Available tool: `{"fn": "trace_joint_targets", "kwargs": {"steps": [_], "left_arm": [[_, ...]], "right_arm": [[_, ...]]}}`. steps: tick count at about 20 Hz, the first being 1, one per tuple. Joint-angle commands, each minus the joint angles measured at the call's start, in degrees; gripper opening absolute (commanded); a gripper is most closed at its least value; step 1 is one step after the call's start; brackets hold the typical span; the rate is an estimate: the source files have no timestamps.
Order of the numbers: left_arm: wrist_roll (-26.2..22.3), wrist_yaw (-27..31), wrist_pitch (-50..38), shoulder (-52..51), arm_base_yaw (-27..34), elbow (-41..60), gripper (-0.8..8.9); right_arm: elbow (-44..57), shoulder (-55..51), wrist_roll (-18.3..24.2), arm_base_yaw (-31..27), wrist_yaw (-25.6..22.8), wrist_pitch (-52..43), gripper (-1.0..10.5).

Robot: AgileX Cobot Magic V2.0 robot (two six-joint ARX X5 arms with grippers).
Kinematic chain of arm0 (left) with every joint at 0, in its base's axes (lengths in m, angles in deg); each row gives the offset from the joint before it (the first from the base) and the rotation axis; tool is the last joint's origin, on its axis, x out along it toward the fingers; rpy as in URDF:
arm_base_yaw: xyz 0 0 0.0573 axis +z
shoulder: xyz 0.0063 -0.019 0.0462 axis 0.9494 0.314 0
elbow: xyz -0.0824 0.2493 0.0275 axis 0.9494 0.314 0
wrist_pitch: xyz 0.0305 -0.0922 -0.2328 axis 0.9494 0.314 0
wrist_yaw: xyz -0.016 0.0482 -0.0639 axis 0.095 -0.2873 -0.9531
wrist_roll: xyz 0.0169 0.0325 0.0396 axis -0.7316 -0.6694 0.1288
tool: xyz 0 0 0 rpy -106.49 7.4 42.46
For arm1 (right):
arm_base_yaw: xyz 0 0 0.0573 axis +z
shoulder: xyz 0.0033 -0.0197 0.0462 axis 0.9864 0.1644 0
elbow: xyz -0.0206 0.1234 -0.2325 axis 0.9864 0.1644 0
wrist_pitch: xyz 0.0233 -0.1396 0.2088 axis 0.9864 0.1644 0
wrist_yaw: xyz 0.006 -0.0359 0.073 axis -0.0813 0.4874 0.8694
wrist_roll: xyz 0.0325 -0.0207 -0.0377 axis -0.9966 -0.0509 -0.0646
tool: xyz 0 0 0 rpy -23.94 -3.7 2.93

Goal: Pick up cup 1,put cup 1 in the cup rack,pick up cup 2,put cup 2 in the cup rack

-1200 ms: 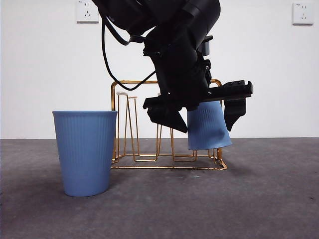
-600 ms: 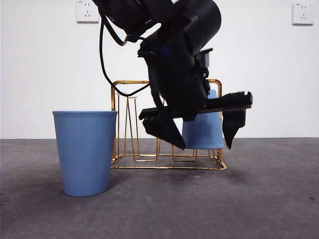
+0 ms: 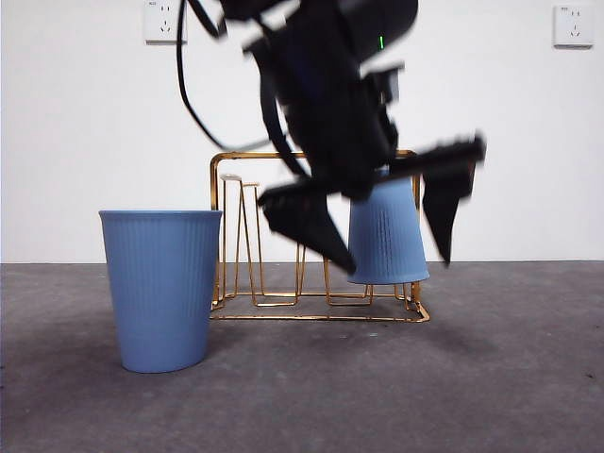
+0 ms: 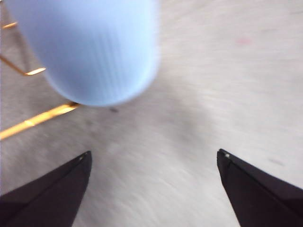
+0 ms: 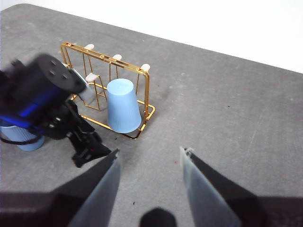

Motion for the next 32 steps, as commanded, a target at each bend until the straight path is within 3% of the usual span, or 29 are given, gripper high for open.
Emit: {"fn": "trace_joint_targets", "kwargs": {"steps": [1,8,16,23,26,32], "left_arm": [[0.31,-1.44,1.88,-3.43,-1.09,-0.31,4.4],[-0.42,-5.18,2.69,-16.24,-3.48,-0.31,4.4],[-5.86,-4.22,8.39,-34.6,-4.85,-0.31,4.38],[-7.89,10.4,22.64,-55.06,-4.81,-0.31,4.38],[-7.82,13.35,28.83,-60.87,-4.81,-0.31,4.38],[-7.76,17.22,36.46,-66.58,-4.81,-0.31,4.38]], "right_arm": [[0.46,0.0,0.13,0.07,0.0,-0.35,2.2],[0.46,1.86,-1.86,0.07,1.29,-0.39,2.2],[0.46,9.46,-2.99,0.07,11.93,-4.92,2.2],[0.46,26.32,-5.11,0.07,25.99,-18.03,2.2],[0.46,36.22,-7.72,0.17,31.43,-25.35,2.2],[0.44,53.81,-10.58,4.35,32.28,-35.65,2.3]]}}
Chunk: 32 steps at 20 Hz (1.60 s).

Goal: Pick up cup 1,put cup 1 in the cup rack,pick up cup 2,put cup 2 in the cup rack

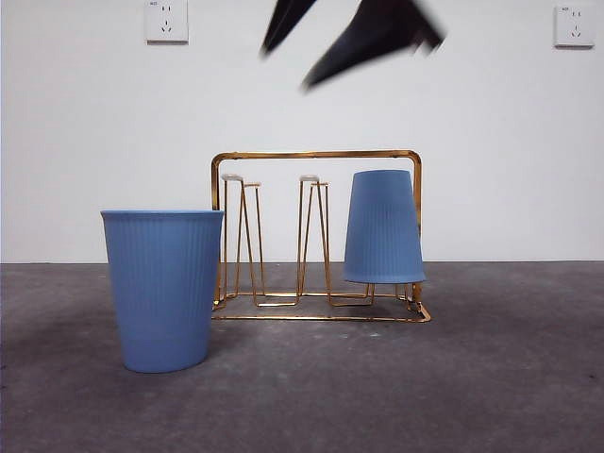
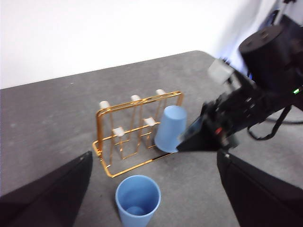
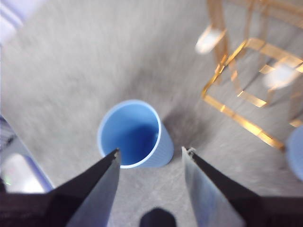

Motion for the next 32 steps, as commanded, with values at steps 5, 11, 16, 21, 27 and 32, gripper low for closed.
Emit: {"fn": "trace_joint_targets", "kwargs": {"steps": [5,11,16,21,27,32], "left_arm": [[-0.61,0.79,1.29,-0.46,-0.11,-0.02,4.38],[-0.61,0.59,1.36,-0.31,-0.11,-0.02,4.38],[-0.59,0.57,1.75,-0.24,-0.11,-0.02,4.38],[-0.2,0.13,2.51,-0.24,-0.11,-0.02,4.38],[0.33,0.13,2.49,-0.24,-0.13,-0.02,4.38],[1.55,-1.49,1.55,-0.2,-0.15,-0.02,4.38]], "right_arm": [[0.24,10.29,-2.36,4.17,-1.79,-5.77,2.3],[-0.22,14.14,-2.73,5.05,-8.2,-8.59,3.4],[-0.33,17.33,-3.85,5.05,-8.15,-10.99,3.4],[-0.33,20.5,-4.83,5.05,-7.93,-11.23,3.4],[-0.33,21.05,-4.61,5.05,-6.08,-11.69,0.1],[-0.33,20.37,-4.59,5.05,-5.27,-11.54,-0.1]]}}
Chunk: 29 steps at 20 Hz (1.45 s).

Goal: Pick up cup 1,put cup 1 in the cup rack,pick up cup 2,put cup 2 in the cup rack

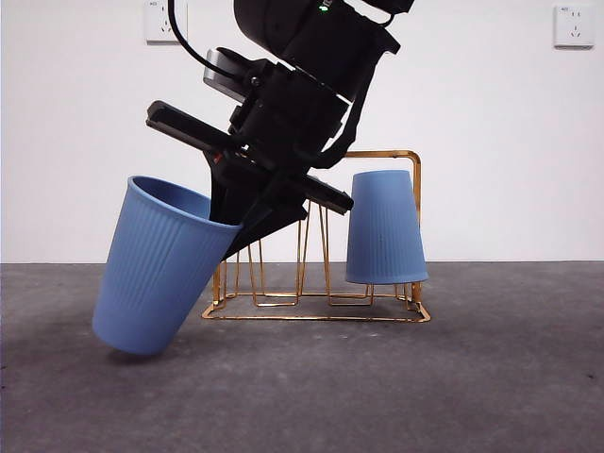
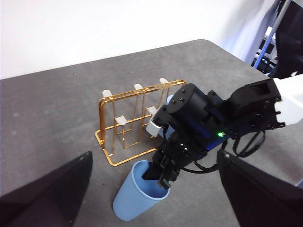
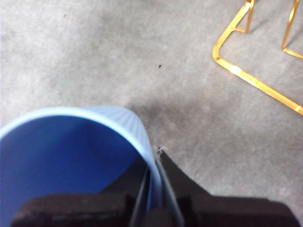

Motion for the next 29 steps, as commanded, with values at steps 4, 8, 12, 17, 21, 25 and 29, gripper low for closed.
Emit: {"fn": "trace_joint_targets", "kwargs": {"steps": [4,8,12,17,21,25,29], "left_arm": [[1.22,-5.14,-5.7,0.0,-0.13,-0.02,4.4],[1.2,-9.27,-16.37,0.24,-0.15,-0.02,4.41],[1.22,-17.25,-27.54,3.02,-0.13,-0.02,4.5],[3.54,-30.86,-42.95,9.68,-0.13,-0.02,4.84],[7.41,-38.77,-53.46,14.38,-0.09,-0.02,5.08],[11.28,-43.98,-64.78,18.91,-0.09,-0.02,5.09],[14.62,-47.01,-76.28,23.17,-0.09,-0.02,5.08]], "right_arm": [[-0.2,-8.28,2.23,0.07,-0.11,0.04,-0.1],[-0.2,-25.14,5.68,0.07,-5.6,0.0,-0.1],[-0.2,-42.38,10.71,0.02,-11.96,-0.61,-0.1],[-0.2,-55.6,15.32,0.02,-11.74,-10.12,-0.1],[-0.2,-59.89,17.2,0.02,-9.62,-15.5,-0.1],[-0.2,-62.12,17.9,0.02,-4.59,-18.34,-0.1],[-0.2,-62.6,17.86,0.02,-1.22,-19.71,-0.1]]}}
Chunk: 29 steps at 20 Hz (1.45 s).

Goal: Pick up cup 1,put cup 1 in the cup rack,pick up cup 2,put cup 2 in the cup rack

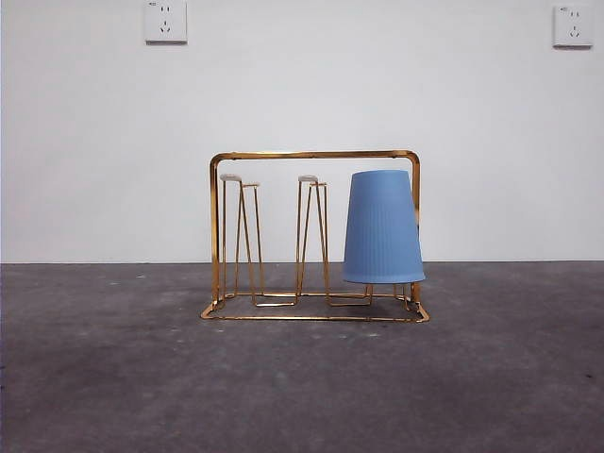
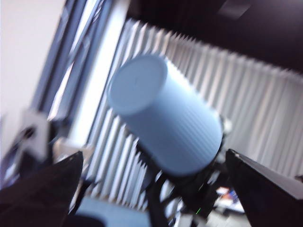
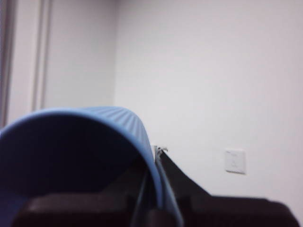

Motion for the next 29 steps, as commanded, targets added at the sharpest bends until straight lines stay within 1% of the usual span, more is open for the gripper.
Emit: {"fn": "trace_joint_targets", "kwargs": {"steps": [1,3,5,9,16,19,24,26,29], "left_arm": [[3.96,-1.81,-7.87,2.43,-0.09,-0.04,5.08],[6.43,-3.37,-13.05,4.31,-0.09,-0.04,5.08],[8.17,-3.67,-16.28,5.73,-0.09,-0.04,5.08],[9.62,-3.67,-19.26,8.17,-0.09,-0.04,5.08],[12.63,-3.8,-27.78,10.93,-0.09,-0.04,5.08],[13.31,-3.91,-29.44,11.58,-0.09,-0.04,5.08],[13.29,-3.89,-29.86,11.72,-0.09,-0.04,5.06],[13.29,-3.89,-30.16,11.72,-0.09,-0.04,5.02],[13.29,-3.93,-31.23,11.72,-0.09,-0.04,4.82]], "right_arm": [[0.28,0.11,0.39,0.02,1.49,-0.79,-0.1],[0.28,0.33,0.42,0.02,1.46,-0.83,-0.1],[0.28,0.66,0.39,0.02,1.97,-1.62,-0.1],[0.28,1.92,-0.02,0.02,5.35,-5.25,-0.1],[0.28,4.85,-0.28,0.04,5.99,-5.86,-0.1],[0.28,6.19,-0.31,0.04,6.73,-6.38,-0.1],[0.28,8.26,-2.38,0.04,8.33,-8.96,-0.1],[0.28,8.74,-3.13,0.04,8.35,-9.88,-0.1],[0.28,8.98,-3.1,0.04,8.35,-10.14,-0.1]]}}
